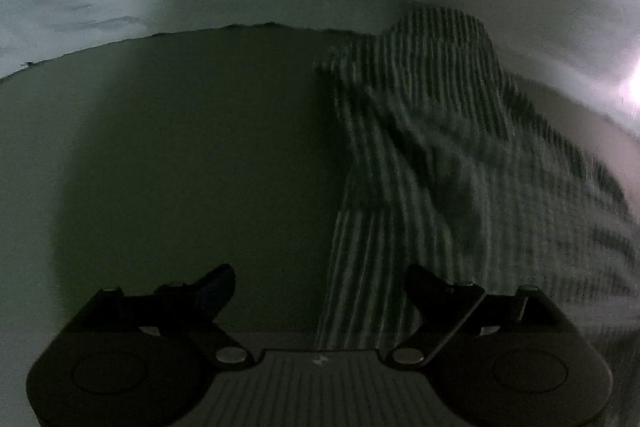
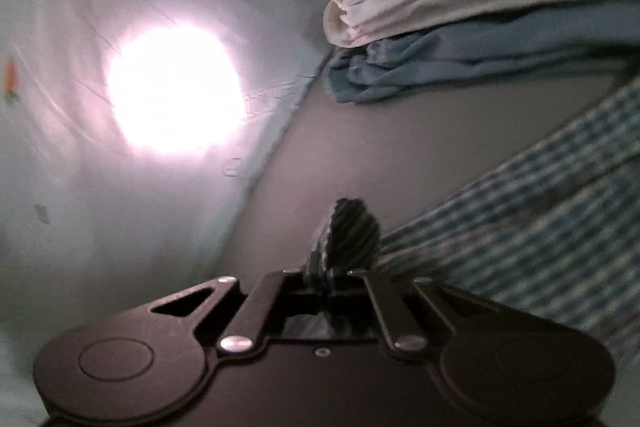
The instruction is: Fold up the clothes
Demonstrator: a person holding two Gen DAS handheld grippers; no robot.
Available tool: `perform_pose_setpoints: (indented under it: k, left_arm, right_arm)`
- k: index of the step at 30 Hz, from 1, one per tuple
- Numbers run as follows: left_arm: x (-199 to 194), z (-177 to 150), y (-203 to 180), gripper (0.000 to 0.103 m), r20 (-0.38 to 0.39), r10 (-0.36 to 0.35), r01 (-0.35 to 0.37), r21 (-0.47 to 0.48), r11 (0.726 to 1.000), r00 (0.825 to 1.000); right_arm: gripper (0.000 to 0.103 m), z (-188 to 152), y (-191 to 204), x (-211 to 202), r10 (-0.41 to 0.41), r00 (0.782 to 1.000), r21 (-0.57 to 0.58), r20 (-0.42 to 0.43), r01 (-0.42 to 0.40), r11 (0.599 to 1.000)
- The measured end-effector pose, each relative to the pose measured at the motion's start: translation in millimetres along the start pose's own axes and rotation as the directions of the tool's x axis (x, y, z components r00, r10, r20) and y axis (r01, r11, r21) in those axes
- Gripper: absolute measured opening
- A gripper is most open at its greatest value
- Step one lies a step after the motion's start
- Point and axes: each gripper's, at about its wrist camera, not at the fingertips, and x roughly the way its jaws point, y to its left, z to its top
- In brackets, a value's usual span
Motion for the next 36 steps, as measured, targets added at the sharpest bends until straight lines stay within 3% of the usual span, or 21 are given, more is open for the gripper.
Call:
perform_pose_setpoints:
  k: [5,14,26,36]
  left_arm:
    - [-22,-44,1,0.092,-0.038,0.007,-0.006,0.041,0.999,0.999]
    - [-51,-114,3,0.092,-0.097,-0.004,0.016,0.115,0.993,0.995]
    - [-70,-155,15,0.092,-0.133,-0.010,0.034,0.175,0.984,0.991]
    - [-76,-188,29,0.092,-0.177,-0.014,0.054,0.221,0.974,0.984]
  right_arm:
    - [0.002,-21,16,-30,0.183,0.982,0.016,-0.036,-0.182,0.983]
    - [0.002,-78,42,-78,0.272,0.945,-0.042,-0.184,-0.284,0.958]
    - [0.002,-161,65,-116,0.286,0.872,-0.129,-0.398,-0.362,0.923]
    - [0.002,-220,65,-144,0.255,0.812,-0.147,-0.525,-0.381,0.913]
